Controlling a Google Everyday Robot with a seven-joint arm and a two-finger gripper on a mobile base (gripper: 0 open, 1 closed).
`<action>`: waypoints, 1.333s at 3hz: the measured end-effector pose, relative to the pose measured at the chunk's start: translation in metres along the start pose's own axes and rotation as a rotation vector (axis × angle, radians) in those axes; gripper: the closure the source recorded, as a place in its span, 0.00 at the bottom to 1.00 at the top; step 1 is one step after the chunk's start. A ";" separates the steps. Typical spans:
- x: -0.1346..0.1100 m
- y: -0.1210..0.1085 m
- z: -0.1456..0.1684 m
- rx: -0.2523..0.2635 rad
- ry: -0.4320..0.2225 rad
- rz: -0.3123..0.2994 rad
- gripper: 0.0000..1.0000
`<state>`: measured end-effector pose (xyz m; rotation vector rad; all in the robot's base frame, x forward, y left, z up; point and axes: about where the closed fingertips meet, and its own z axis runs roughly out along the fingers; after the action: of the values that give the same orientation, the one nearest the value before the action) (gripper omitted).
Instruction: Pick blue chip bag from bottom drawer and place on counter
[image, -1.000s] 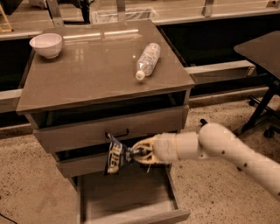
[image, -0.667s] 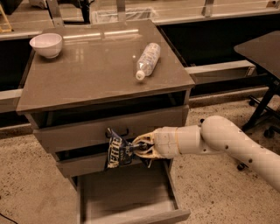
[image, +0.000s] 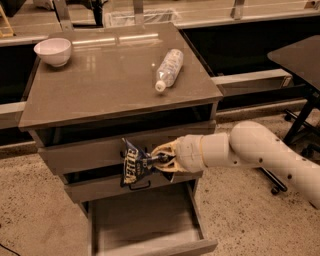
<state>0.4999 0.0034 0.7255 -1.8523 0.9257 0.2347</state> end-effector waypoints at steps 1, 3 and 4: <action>-0.013 -0.067 -0.024 0.062 0.090 -0.078 1.00; 0.009 -0.207 -0.040 0.205 0.102 -0.030 1.00; 0.013 -0.273 -0.033 0.283 0.062 0.031 1.00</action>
Offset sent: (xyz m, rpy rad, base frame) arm 0.1786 -0.0139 0.1943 0.1088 -0.1971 -0.2500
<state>0.6880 0.0228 0.9251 -1.5922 0.9777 0.0606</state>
